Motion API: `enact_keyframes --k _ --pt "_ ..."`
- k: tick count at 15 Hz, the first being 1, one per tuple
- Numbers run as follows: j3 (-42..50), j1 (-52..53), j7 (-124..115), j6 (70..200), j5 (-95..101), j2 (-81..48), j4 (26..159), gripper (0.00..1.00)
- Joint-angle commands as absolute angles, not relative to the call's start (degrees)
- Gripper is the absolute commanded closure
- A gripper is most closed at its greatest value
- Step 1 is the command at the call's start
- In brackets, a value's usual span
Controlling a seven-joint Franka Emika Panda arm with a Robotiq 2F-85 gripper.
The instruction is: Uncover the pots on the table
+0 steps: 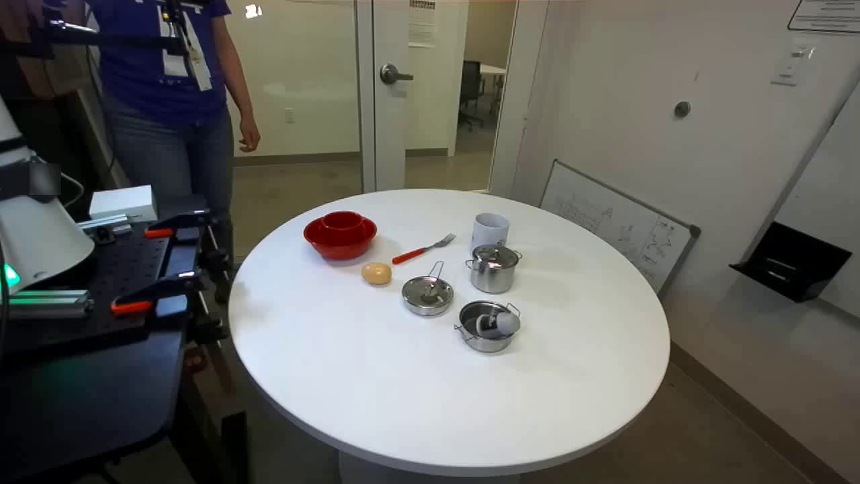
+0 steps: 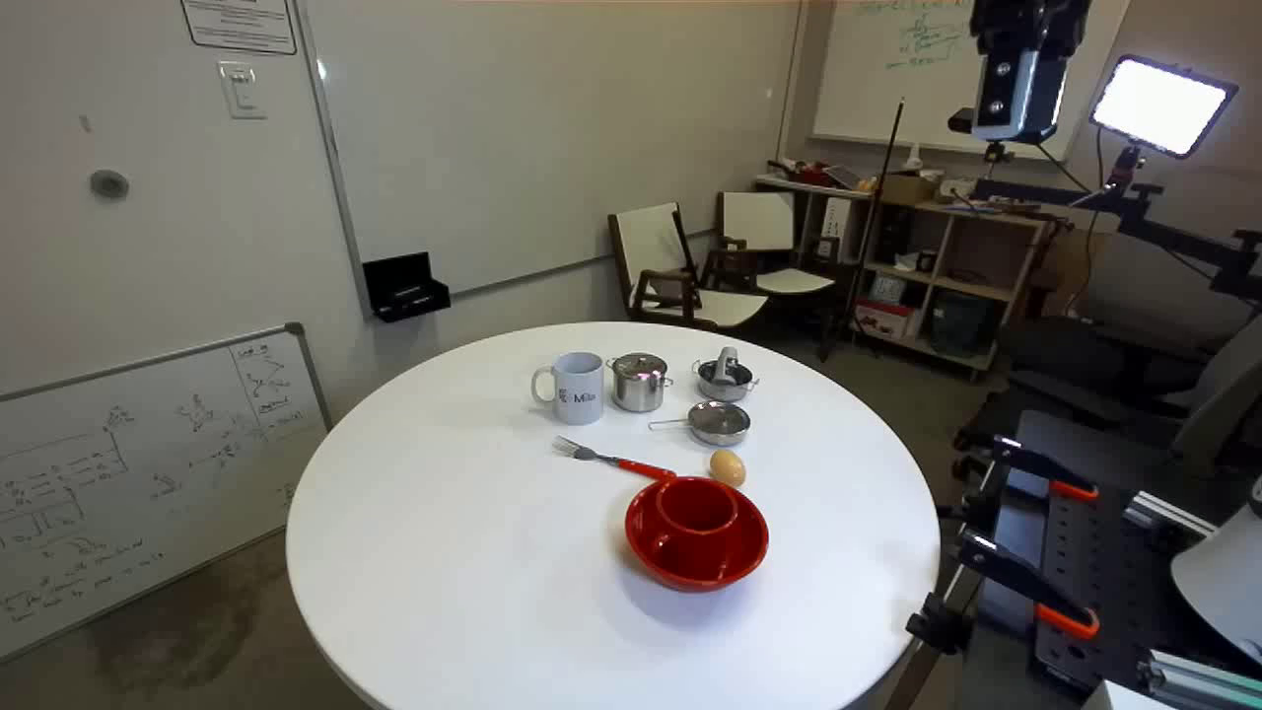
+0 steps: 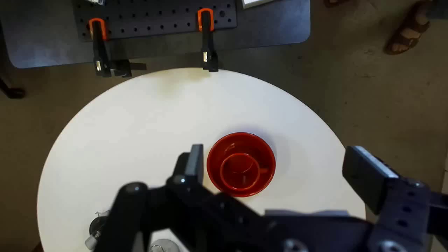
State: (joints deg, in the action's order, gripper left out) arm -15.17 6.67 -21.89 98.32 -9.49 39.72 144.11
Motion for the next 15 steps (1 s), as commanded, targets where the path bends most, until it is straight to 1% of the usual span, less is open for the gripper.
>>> enact_keyframes --k 1,4,7,11,15 --pt "-15.15 6.66 -21.88 98.23 -9.46 39.69 144.02 0.00" --pt "-14.73 5.73 -21.05 98.61 -8.02 37.52 143.52 0.00" --pt "-13.85 4.05 -18.62 100.72 -4.61 31.72 142.56 0.00" --pt "-12.29 1.98 -15.46 109.06 2.22 19.99 140.74 0.00" --pt "-9.83 0.74 -13.65 116.31 7.47 5.82 135.22 0.00"
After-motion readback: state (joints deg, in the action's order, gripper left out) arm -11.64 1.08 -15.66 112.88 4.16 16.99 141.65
